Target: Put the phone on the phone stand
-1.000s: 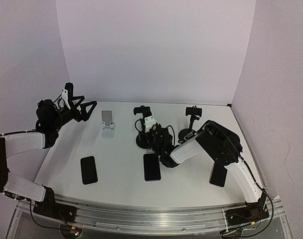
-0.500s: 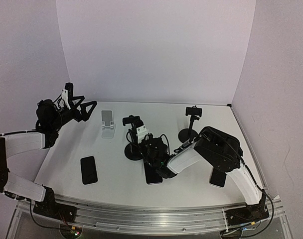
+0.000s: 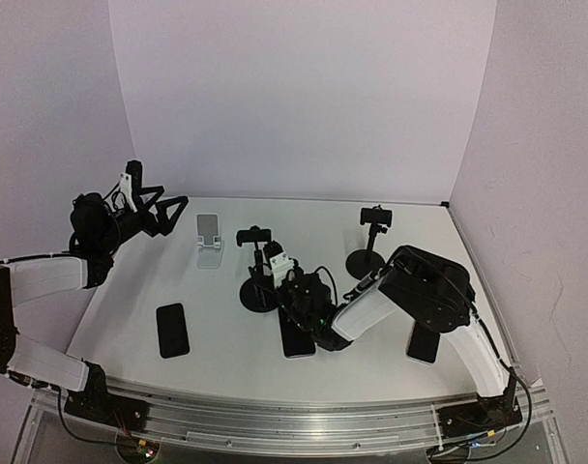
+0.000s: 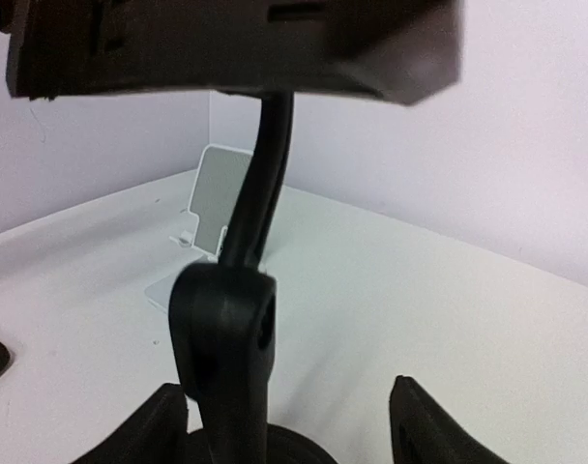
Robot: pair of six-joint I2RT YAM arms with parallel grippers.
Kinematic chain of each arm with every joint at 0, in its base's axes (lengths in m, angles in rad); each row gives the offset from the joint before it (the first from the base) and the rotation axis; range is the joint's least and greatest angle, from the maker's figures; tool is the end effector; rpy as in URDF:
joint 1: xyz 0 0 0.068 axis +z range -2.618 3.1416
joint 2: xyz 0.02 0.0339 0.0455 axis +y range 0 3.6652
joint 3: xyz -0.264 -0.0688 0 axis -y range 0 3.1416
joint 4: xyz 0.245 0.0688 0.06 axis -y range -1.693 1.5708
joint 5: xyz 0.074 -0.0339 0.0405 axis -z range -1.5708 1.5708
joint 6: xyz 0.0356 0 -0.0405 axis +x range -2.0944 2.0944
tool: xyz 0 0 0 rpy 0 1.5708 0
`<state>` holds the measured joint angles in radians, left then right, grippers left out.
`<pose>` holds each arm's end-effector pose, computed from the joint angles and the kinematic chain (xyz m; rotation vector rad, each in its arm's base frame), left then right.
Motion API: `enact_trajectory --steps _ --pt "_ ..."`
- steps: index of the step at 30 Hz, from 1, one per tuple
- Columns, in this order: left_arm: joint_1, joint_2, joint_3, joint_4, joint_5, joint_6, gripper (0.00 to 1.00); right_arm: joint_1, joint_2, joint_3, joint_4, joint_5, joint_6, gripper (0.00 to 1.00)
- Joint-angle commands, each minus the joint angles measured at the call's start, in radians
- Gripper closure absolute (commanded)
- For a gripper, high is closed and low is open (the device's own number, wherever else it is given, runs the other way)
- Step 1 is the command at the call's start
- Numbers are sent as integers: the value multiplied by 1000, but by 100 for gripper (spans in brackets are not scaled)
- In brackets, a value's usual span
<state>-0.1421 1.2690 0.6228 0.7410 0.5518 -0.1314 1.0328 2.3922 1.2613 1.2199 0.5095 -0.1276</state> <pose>0.2717 -0.0577 0.2758 0.4602 1.4508 -0.6254 0.2591 0.4003 0.1066 -0.4483 1.4347 0.3526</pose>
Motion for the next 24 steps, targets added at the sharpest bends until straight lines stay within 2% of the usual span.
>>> enact_trajectory --steps 1,4,5,7,11,15,19,24 --pt "-1 -19 22 23 19 3 0 25 -192 -89 -31 -9 3 24" --pt "-1 -21 19 18 19 4 0 62 -324 -151 -231 24 22 11" --pt "-2 -21 17 18 18 3 0 73 -364 -150 -343 48 56 7" --pt "-1 -21 14 18 20 -2 0 85 -442 -117 -685 86 188 2" --pt "-2 -13 14 10 28 -13 0 86 -463 73 -1354 94 487 2" --pt "-2 -4 21 -19 35 -23 0 89 -359 284 -1808 37 695 2" --pt "-2 -10 18 -25 48 -25 1 89 -260 433 -2026 -38 802 2" --pt "-2 -21 9 -29 60 -25 1 88 -195 510 -2102 -156 856 2"
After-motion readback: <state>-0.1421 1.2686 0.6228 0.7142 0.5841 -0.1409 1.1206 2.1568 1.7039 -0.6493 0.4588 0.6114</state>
